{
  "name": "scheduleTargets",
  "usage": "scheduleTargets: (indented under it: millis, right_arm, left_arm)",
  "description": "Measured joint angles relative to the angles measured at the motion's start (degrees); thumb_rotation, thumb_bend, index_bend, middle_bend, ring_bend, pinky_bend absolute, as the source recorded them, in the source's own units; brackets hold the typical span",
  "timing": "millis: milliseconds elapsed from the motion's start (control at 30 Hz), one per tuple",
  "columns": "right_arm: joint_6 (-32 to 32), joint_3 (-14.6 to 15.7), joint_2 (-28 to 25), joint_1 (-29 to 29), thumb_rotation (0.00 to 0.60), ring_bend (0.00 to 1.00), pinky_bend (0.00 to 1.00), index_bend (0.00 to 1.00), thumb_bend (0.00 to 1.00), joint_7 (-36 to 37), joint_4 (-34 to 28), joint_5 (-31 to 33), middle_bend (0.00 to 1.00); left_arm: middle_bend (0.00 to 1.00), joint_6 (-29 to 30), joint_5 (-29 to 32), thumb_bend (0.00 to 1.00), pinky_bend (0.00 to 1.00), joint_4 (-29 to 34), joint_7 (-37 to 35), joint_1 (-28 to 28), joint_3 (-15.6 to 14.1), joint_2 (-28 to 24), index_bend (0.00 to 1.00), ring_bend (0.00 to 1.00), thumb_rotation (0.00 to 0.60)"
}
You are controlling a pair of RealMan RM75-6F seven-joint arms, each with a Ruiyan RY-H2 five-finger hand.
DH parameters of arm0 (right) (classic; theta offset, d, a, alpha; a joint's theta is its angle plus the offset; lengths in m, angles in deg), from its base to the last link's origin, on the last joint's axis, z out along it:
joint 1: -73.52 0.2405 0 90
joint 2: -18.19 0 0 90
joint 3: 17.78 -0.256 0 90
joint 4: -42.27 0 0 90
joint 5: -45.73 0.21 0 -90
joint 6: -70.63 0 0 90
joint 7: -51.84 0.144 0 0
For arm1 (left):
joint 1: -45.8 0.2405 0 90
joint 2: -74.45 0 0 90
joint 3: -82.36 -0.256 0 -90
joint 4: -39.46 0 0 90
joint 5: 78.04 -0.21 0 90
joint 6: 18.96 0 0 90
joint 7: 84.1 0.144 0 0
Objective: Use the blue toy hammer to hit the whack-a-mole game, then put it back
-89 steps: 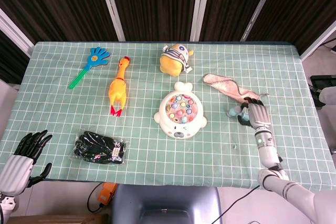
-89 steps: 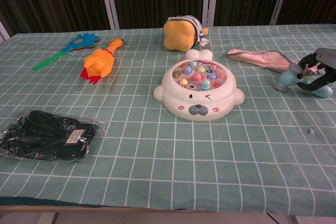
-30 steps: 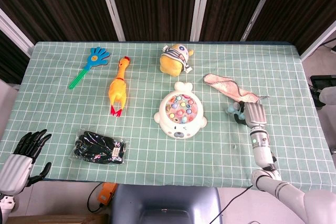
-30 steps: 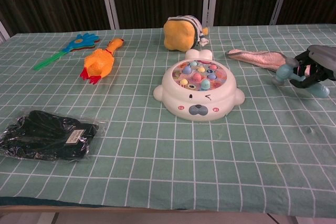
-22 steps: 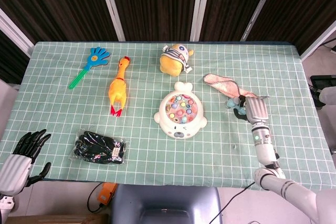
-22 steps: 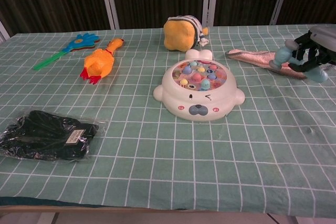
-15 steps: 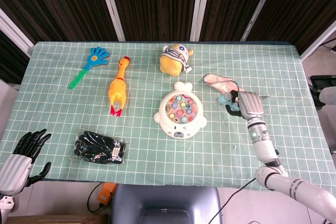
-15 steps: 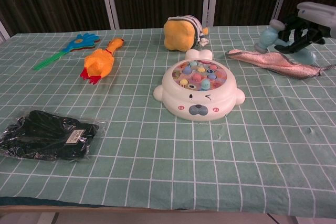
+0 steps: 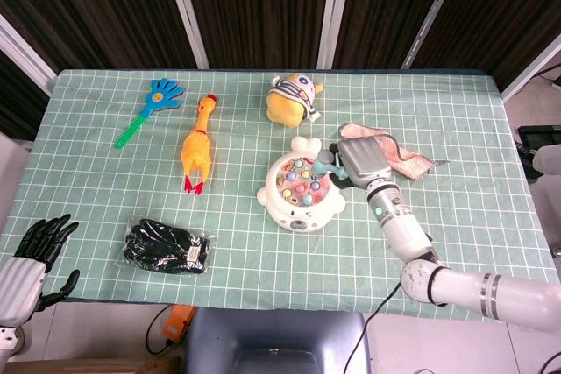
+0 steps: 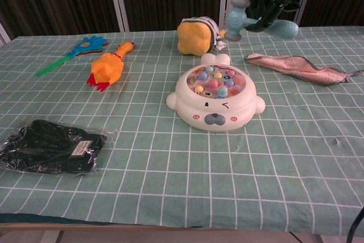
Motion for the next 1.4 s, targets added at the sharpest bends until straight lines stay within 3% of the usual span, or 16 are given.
scheduleTargets:
  millis: [100, 233, 433, 667, 967, 1400]
  right_arm:
    - [0.8, 1.8, 0.4, 6.4, 0.600, 0.79, 0.96, 1.00, 0.53, -5.2, -0.8, 7.7, 0.71]
    - [1.1, 5.5, 1.4, 10.5, 0.600, 0.79, 0.96, 1.00, 0.53, -8.4, -0.5, 11.7, 0.71]
    - [2.8, 9.5, 3.8, 11.6, 0.600, 0.79, 0.96, 1.00, 0.53, -9.1, 1.8, 9.5, 0.71]
    - [8.0, 13.7, 8.9, 10.8, 0.600, 0.79, 0.96, 1.00, 0.53, -9.0, 6.0, 1.7, 0.71]
    - [8.4, 15.4, 13.8, 8.3, 0.600, 0.78, 0.96, 1.00, 0.53, -5.4, 11.3, -4.4, 0.71]
    - [7.7, 15.1, 14.6, 7.7, 0.600, 0.78, 0.96, 1.00, 0.53, -5.6, 11.3, -6.0, 0.71]
  left_arm:
    - [0.00, 0.2, 0.0, 0.40, 0.00, -0.1, -0.6, 0.1, 0.0, -0.2, 0.00, 0.00, 0.600]
    - [0.00, 0.7, 0.0, 0.40, 0.00, -0.3, -1.0, 0.3, 0.0, -0.3, 0.00, 0.00, 0.600]
    - [0.00, 0.8, -0.2, 0.40, 0.00, -0.2, -0.8, 0.4, 0.0, -0.3, 0.00, 0.00, 0.600]
    - [0.00, 0.7, -0.2, 0.40, 0.00, -0.2, -0.4, 0.4, 0.0, -0.2, 0.00, 0.00, 0.600]
    - [0.00, 0.8, -0.2, 0.40, 0.00, -0.2, -0.5, 0.5, 0.0, -0.2, 0.00, 0.00, 0.600]
    - [0.00, 1.1, -0.4, 0.40, 0.00, -0.2, -0.6, 0.7, 0.0, -0.3, 0.00, 0.00, 0.600]
